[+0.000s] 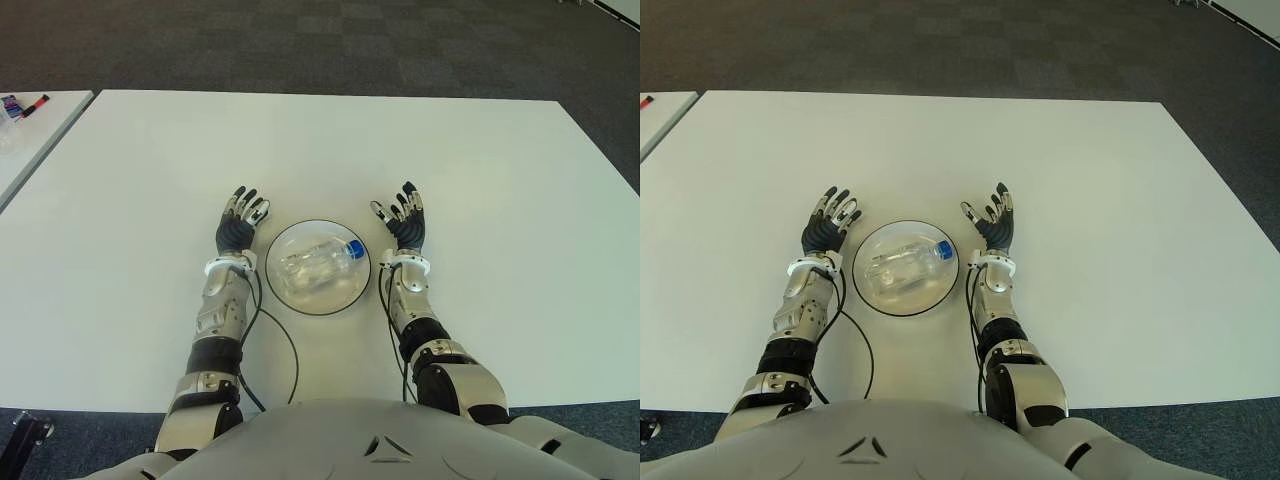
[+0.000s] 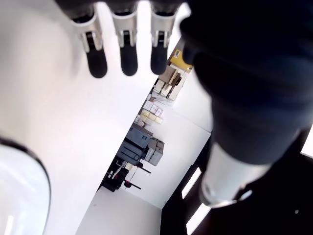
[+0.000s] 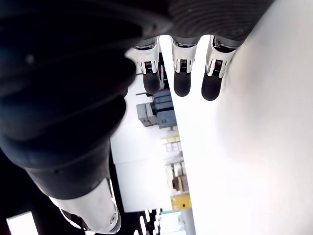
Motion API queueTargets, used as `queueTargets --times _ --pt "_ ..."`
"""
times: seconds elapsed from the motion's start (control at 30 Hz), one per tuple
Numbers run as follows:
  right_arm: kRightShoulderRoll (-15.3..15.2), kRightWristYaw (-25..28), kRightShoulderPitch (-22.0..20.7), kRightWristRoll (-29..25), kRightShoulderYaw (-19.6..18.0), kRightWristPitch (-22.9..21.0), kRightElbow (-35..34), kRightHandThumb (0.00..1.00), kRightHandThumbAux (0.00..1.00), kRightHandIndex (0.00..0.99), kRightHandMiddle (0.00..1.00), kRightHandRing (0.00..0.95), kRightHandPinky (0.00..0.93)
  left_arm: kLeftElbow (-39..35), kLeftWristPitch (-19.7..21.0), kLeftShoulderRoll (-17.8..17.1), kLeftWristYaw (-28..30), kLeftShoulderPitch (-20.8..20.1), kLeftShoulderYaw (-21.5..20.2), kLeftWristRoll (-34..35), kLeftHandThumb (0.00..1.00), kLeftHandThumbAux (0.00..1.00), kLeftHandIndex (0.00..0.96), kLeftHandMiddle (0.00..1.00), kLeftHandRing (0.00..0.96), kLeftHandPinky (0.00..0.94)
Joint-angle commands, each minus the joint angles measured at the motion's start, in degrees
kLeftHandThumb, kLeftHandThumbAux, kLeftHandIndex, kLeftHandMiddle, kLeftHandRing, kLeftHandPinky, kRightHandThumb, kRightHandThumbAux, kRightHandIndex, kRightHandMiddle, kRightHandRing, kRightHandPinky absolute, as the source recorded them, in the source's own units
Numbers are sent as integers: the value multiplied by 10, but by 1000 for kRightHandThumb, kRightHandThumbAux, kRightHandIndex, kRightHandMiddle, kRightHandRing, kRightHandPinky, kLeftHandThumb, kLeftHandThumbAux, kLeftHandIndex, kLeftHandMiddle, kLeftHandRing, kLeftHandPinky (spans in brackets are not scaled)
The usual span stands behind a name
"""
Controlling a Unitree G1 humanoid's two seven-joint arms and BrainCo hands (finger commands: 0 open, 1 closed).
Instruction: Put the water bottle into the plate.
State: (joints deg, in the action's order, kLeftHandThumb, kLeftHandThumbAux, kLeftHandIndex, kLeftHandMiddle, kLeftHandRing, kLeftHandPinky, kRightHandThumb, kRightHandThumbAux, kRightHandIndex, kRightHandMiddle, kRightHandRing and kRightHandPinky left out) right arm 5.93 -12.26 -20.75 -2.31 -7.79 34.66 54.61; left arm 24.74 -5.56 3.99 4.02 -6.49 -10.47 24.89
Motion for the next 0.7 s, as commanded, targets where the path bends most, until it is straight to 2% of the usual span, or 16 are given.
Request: queueTargets --times 0.03,0.7 --pt "20 3 20 -7 -1 -17 3 41 887 93 78 73 123 8 0 49 -2 0 -2 8 0 895 149 163 158 196" --pt "22 7 20 -11 -3 -12 6 38 896 95 80 74 121 17 -12 50 -1 0 -2 15 0 900 162 171 163 193"
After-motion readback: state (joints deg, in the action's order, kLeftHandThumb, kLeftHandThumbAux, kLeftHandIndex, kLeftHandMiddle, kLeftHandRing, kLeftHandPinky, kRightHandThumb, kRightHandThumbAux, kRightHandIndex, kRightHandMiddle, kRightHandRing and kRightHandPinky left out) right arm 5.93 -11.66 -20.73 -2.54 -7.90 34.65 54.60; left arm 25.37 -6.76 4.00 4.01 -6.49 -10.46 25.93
